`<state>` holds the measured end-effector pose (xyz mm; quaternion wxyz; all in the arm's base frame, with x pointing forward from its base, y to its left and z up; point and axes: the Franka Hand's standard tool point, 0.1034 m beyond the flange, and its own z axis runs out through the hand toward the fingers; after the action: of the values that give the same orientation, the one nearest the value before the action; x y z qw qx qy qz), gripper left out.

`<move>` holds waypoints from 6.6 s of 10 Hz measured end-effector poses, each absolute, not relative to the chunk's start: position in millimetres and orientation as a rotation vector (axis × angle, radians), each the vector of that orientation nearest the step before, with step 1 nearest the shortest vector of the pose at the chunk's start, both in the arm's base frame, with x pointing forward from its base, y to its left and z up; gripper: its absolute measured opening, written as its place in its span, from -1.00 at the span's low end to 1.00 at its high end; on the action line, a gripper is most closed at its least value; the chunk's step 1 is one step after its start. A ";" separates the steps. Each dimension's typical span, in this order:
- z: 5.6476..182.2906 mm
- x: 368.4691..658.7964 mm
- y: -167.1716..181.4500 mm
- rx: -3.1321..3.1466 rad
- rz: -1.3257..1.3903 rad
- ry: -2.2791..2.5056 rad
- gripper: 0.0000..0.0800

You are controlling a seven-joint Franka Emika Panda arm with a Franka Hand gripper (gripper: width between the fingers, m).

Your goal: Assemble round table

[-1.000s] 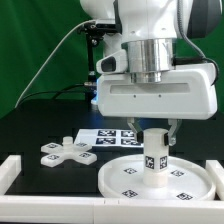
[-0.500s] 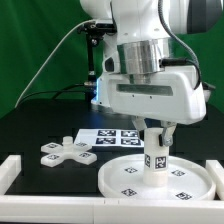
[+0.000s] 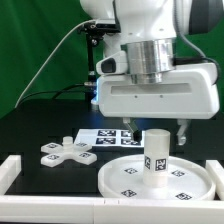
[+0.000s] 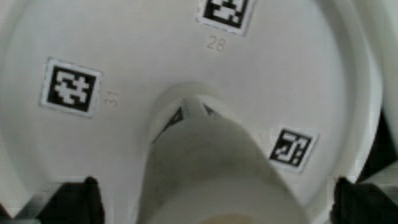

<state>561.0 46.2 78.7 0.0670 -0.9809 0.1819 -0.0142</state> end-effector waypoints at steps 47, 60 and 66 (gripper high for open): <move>99.9 562.1 41.0 -1.641 0.121 2.370 0.62; 110.8 523.9 -41.4 -2.799 0.042 0.795 0.62; 86.1 499.8 -81.3 -2.968 -0.106 0.104 0.62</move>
Offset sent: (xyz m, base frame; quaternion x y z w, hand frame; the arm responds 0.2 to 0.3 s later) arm 0.0000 0.0000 0.0000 0.0000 0.0000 -0.1938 0.9810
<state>499.8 -81.3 86.1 0.0850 -0.9951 0.0347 -0.0355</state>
